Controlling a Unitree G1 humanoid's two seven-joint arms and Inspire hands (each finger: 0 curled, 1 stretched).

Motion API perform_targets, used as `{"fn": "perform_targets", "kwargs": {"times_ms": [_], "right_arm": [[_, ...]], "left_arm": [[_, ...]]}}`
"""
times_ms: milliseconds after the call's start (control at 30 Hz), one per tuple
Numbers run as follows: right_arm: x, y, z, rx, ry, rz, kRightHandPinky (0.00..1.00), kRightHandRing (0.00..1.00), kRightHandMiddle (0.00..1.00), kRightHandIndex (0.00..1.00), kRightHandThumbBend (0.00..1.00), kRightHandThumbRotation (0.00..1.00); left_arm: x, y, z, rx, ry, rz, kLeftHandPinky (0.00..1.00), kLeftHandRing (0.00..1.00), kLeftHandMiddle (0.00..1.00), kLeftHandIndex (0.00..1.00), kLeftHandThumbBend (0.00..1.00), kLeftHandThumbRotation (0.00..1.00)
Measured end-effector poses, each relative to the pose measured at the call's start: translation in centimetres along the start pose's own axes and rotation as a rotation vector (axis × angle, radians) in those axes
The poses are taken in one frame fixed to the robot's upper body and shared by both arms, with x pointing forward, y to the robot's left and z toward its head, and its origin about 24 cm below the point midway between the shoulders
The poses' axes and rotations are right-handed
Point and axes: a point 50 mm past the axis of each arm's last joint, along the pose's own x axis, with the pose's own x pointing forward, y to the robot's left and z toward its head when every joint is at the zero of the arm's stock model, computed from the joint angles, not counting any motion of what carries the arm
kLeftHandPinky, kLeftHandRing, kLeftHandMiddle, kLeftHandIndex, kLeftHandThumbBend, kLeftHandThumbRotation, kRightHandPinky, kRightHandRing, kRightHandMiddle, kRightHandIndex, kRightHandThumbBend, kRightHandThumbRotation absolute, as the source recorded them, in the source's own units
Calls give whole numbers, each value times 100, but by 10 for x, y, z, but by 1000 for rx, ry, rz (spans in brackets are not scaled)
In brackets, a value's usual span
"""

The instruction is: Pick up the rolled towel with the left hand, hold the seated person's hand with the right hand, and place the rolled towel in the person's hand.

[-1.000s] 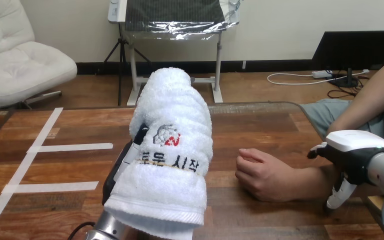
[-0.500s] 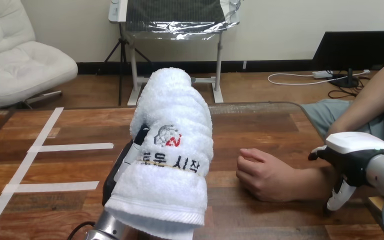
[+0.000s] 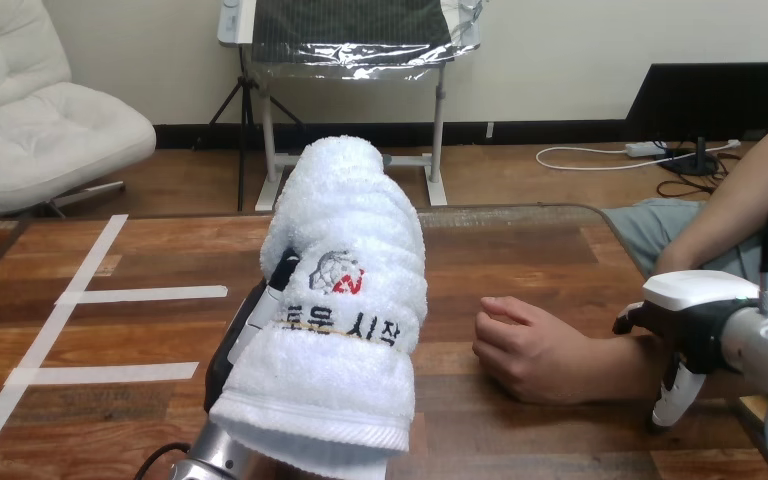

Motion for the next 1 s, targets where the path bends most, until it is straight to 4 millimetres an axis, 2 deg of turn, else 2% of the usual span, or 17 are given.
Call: {"fn": "perform_targets", "kwargs": {"times_ms": [333,467,1000], "right_arm": [[9,-3,0,-39,8,38,85,90,94,90,65,17],[12,-3,1,-61,13,50,82,89,93,89,66,19],[22,-2,5,-98,26,67,76,85,90,87,65,23]], "left_arm": [[0,0,0,0,0,1,19,29,39,50,51,2],[-1,0,0,-1,-1,2,20,29,39,50,51,2],[-7,0,0,3,-9,17,20,29,39,50,50,2]]}}
